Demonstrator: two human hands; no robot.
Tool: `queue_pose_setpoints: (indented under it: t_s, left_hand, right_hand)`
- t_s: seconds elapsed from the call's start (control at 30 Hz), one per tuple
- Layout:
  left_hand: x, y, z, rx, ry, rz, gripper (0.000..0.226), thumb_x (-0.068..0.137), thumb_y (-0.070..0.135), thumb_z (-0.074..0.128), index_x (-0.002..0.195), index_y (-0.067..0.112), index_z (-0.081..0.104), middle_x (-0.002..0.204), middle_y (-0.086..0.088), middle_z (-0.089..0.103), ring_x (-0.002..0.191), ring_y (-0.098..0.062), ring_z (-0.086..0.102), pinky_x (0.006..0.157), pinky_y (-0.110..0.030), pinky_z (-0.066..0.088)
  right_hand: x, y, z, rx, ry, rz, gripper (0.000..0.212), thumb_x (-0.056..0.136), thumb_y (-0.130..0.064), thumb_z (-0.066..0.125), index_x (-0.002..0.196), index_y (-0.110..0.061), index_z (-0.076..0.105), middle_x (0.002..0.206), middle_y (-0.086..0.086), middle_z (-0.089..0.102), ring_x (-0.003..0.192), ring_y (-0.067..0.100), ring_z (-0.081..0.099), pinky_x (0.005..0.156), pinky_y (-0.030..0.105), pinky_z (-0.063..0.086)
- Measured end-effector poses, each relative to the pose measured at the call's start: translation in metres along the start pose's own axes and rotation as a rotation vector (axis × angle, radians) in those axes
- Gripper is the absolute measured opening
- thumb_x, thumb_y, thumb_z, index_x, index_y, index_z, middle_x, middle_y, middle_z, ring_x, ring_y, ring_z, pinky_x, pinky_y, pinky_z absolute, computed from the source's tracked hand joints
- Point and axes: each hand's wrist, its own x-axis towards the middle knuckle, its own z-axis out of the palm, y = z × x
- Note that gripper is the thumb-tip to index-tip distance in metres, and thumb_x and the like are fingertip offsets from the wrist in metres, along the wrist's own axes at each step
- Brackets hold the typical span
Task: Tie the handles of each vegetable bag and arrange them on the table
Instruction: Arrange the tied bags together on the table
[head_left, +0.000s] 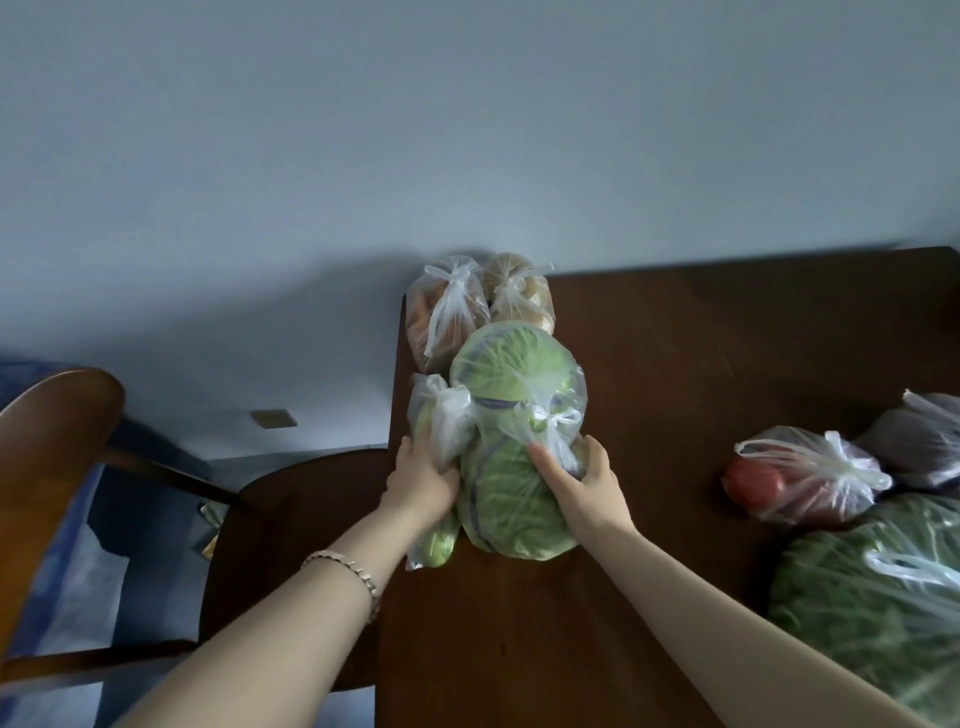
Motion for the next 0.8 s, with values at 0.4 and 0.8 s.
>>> queue_pose_setpoints:
  t_s: [0.4,0.8]
  left_hand:
    - [-0.121,0.183,0.052,0.202,-0.025,0.461,0.019,0.089,0.016,0.048,0.100,0.021,0.063,0.107,0.000,0.065,0.101,-0.018,0.059,0.083,-0.028,0.045]
    - [-0.115,0.301,0.241,0.588,-0.082,0.450,0.035,0.087,0.018,0.048,0.122,0.015,0.049,0.125,-0.007,0.051,0.115,-0.029,0.050,0.093,-0.040,0.042]
  right_hand:
    - [-0.008,-0.004,-0.180,-0.575,-0.012,-0.224,0.015,0.086,-0.033,0.056,0.087,-0.021,0.066,0.083,-0.001,0.068,0.070,0.016,0.064,0.056,0.026,0.049]
    - [0.064,0.077,-0.417,-1.125,0.131,-0.244,0.040,0.087,-0.017,0.050,0.127,-0.015,0.049,0.129,0.009,0.051,0.118,0.027,0.049,0.097,0.038,0.041]
